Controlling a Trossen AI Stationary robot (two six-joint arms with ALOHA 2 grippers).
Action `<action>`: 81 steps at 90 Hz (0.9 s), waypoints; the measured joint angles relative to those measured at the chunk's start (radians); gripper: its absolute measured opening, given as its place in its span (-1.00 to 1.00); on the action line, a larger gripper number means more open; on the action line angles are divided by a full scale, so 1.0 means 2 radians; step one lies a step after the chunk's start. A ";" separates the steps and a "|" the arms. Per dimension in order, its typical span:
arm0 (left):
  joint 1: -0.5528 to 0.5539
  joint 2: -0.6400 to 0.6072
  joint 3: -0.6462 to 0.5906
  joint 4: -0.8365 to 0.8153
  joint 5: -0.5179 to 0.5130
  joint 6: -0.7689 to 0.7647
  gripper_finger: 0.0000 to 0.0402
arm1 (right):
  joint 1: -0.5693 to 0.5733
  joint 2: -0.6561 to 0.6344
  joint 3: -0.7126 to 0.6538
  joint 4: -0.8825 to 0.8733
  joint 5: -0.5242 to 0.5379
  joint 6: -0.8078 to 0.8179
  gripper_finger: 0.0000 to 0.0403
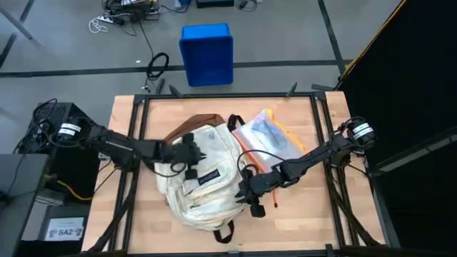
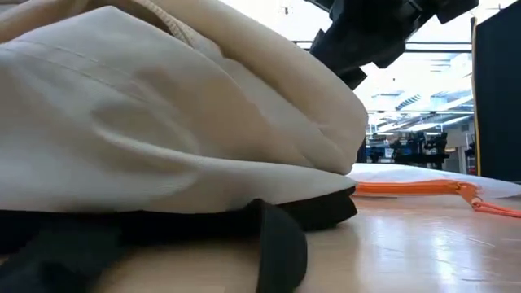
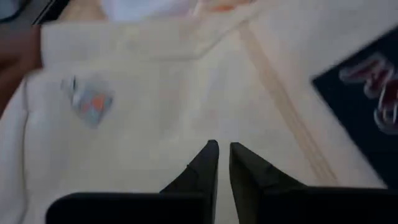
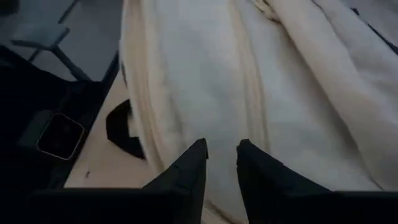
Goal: Unpack backpack
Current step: Remove the pink cellphone from the white backpack
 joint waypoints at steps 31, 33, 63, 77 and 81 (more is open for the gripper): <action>0.000 0.000 0.171 -0.269 -0.058 0.000 -0.93 | -0.091 -0.006 0.101 -0.065 0.138 -0.123 -0.56; -0.001 0.000 0.182 -0.296 -0.073 -0.006 -0.93 | -0.103 -0.006 0.108 -0.076 0.136 -0.123 -0.55; -0.002 -0.070 0.225 -0.522 -0.122 -0.115 -0.60 | -0.291 -0.007 0.135 -0.130 -0.029 -0.152 -0.27; -0.002 -0.135 0.173 -0.529 -0.134 -0.194 -0.35 | -0.331 -0.007 0.135 -0.129 -0.037 -0.188 -0.09; -0.002 -0.150 0.154 -0.521 -0.134 -0.218 -0.29 | -0.339 -0.004 0.135 -0.120 -0.045 -0.181 -0.03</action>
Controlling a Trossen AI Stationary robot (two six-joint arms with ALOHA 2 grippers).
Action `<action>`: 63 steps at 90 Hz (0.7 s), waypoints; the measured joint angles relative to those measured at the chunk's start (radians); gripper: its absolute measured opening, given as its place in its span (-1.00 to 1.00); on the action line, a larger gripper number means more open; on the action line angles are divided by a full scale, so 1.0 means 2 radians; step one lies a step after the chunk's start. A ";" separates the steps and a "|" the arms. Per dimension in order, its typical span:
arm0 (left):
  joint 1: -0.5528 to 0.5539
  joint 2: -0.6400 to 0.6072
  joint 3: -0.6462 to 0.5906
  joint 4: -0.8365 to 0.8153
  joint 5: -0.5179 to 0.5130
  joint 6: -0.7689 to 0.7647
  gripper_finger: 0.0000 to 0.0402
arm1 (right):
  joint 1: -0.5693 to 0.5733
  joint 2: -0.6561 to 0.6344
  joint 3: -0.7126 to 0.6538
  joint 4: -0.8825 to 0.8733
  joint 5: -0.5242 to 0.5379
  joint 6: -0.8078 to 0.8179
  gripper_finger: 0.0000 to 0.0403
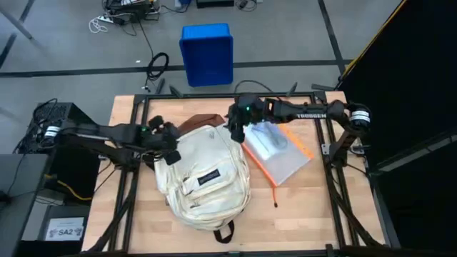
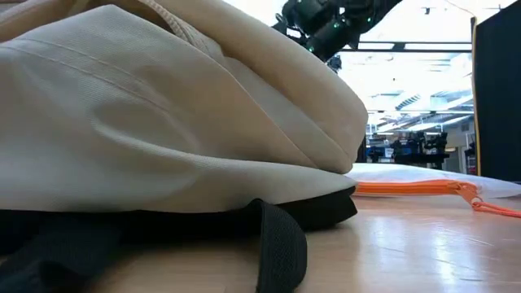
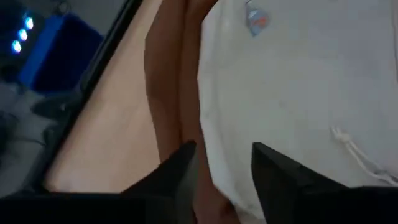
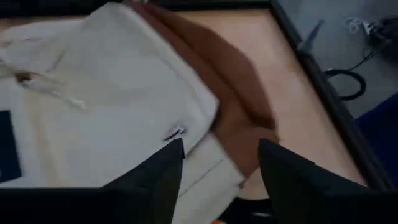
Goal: Unpack backpack
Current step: Remove the pink cellphone from the white backpack
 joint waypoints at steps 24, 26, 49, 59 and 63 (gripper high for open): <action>0.000 -0.021 -0.090 0.009 -0.029 -0.132 -0.04 | -0.036 0.068 0.000 0.056 -0.057 0.038 0.22; 0.000 -0.021 -0.094 0.008 -0.032 -0.141 -0.03 | -0.037 0.075 0.000 0.065 -0.057 0.039 0.24; 0.002 -0.012 -0.142 0.087 -0.013 -0.152 -0.01 | -0.055 0.131 0.003 0.106 -0.102 0.065 0.32; 0.011 -0.001 -0.170 0.142 0.010 -0.134 -0.01 | -0.060 0.151 0.017 0.113 -0.125 0.083 0.26; 0.016 0.003 -0.179 0.160 0.015 -0.125 -0.01 | -0.061 0.155 0.019 0.104 -0.130 0.088 0.22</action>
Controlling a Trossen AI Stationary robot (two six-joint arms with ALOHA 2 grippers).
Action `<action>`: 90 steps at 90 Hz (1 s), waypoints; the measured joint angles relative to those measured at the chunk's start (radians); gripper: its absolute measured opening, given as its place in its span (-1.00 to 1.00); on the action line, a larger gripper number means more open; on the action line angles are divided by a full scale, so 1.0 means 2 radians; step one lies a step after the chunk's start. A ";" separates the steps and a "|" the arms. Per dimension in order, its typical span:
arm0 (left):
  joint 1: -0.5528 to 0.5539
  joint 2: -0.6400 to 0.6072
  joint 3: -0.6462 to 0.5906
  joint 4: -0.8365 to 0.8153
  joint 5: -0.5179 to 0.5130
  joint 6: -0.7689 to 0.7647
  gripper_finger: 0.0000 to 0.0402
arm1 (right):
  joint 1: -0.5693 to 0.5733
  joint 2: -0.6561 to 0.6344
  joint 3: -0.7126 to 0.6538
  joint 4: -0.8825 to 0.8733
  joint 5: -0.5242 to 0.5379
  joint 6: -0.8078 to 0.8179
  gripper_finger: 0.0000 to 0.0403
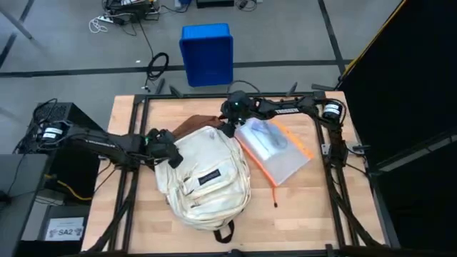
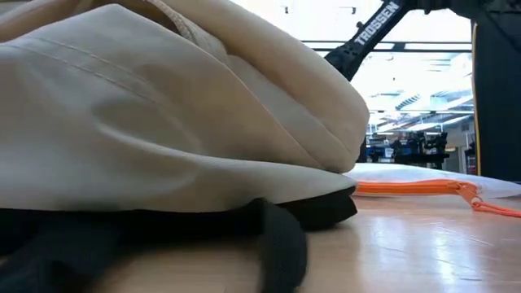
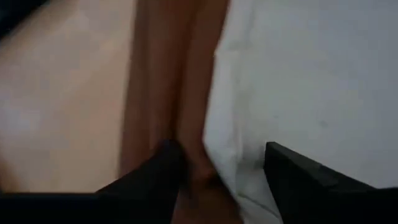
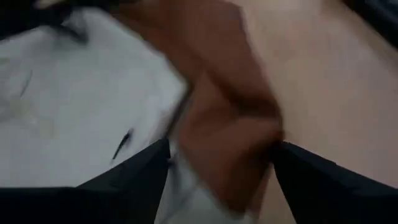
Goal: Unpack backpack
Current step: Remove the pink cellphone from the white backpack
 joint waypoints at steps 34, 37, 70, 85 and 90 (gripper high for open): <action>0.053 0.050 -0.020 0.091 0.003 0.118 -0.62 | 0.003 0.019 0.041 -0.019 -0.060 -0.014 -0.93; 0.057 0.051 -0.020 0.099 0.003 0.131 -0.78 | 0.004 0.018 0.046 -0.020 -0.065 -0.012 -0.94; 0.059 0.040 0.082 0.039 -0.033 0.225 -0.99 | 0.036 -0.018 0.117 -0.138 -0.015 -0.032 -1.00; 0.032 0.037 0.182 -0.026 -0.090 0.269 -1.00 | 0.070 -0.063 0.151 -0.185 0.053 -0.063 -1.00; 0.020 0.035 0.216 -0.047 -0.110 0.278 -1.00 | 0.082 -0.082 0.158 -0.198 0.082 -0.073 -1.00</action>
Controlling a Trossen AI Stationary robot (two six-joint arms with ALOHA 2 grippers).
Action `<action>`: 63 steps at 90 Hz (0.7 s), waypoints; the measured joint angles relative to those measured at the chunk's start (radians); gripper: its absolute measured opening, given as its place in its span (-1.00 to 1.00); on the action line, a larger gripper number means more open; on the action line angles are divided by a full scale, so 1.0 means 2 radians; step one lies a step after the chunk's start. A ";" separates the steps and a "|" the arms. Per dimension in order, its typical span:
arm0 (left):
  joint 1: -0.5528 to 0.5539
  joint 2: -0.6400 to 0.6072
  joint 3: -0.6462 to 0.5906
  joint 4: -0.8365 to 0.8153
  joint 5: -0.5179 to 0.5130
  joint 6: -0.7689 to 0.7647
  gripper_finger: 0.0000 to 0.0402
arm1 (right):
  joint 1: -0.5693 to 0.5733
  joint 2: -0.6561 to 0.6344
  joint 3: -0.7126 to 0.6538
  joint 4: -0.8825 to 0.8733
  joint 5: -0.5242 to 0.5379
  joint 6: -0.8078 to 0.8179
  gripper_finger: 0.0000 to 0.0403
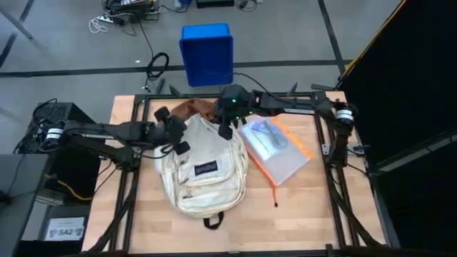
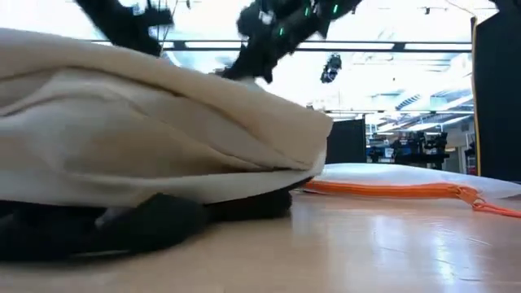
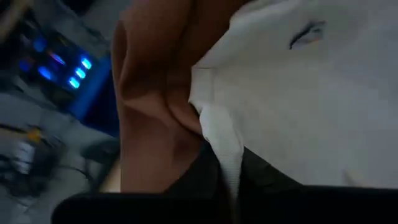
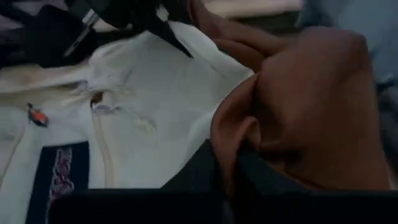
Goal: Unpack backpack
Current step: Remove the pink cellphone from the white backpack
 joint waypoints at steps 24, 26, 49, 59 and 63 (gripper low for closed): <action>-0.064 -0.006 0.109 -0.033 -0.056 0.035 -1.00 | 0.052 -0.087 0.010 -0.026 0.099 -0.024 -1.00; -0.069 -0.006 0.114 -0.034 -0.059 0.037 -1.00 | 0.056 -0.092 0.010 -0.028 0.106 -0.024 -1.00; -0.107 -0.005 0.142 -0.033 -0.074 0.050 -1.00 | 0.078 -0.122 0.010 -0.070 0.155 -0.024 -1.00; -0.112 -0.004 0.142 -0.034 -0.075 0.051 -1.00 | 0.078 -0.122 0.010 -0.073 0.163 -0.024 -1.00; -0.112 -0.004 0.142 -0.035 -0.075 0.050 -1.00 | 0.078 -0.121 0.010 -0.073 0.163 -0.024 -1.00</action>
